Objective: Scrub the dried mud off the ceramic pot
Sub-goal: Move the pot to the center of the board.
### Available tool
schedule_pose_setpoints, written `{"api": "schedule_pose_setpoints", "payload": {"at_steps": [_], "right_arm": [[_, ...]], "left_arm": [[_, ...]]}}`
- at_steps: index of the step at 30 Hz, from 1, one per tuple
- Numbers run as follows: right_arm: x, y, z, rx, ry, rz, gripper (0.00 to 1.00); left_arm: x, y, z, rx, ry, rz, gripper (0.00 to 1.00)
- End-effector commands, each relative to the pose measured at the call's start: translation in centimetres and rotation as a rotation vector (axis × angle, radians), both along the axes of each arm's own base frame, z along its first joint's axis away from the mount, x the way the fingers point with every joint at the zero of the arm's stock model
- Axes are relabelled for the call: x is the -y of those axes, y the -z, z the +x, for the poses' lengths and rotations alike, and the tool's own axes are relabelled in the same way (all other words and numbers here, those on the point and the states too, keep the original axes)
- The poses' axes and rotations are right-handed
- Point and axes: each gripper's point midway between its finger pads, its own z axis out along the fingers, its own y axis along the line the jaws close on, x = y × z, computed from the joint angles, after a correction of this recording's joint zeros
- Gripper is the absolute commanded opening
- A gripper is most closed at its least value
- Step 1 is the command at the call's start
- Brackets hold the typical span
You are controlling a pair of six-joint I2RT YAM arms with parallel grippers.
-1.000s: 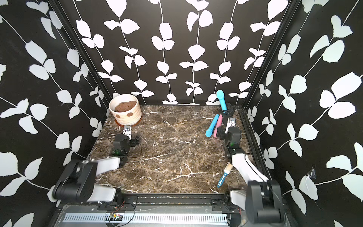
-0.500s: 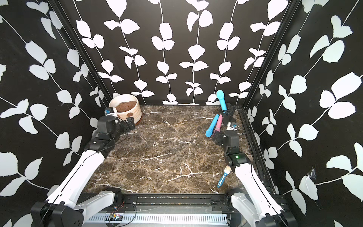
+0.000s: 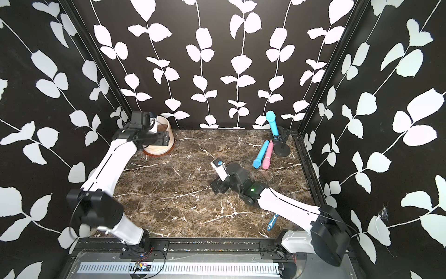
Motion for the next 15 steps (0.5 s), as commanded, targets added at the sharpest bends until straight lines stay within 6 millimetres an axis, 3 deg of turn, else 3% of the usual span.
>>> {"api": "schedule_pose_setpoints", "payload": {"at_steps": [1,4,8,15], "right_arm": [[-1.8,-1.8,-0.2,-0.034,-0.034,0.087,1.00],[-1.8,-1.5,-0.3,-0.065,-0.030,0.096,1.00],[-1.1,-1.0,0.1,-0.077,0.016,0.070,0.99],[-1.4,0.3,0.5,-0.146,0.073,0.101,1.00]], "left_arm": [[0.0,2.2,0.9,-0.139,0.096,0.086,0.91],[0.4,2.7,3.3,-0.134,0.138,0.107,0.86],[0.5,3.3,5.7,-0.116,0.201,0.165,0.61],[-0.5,4.0,8.3,-0.093,0.191,0.229,0.59]]}}
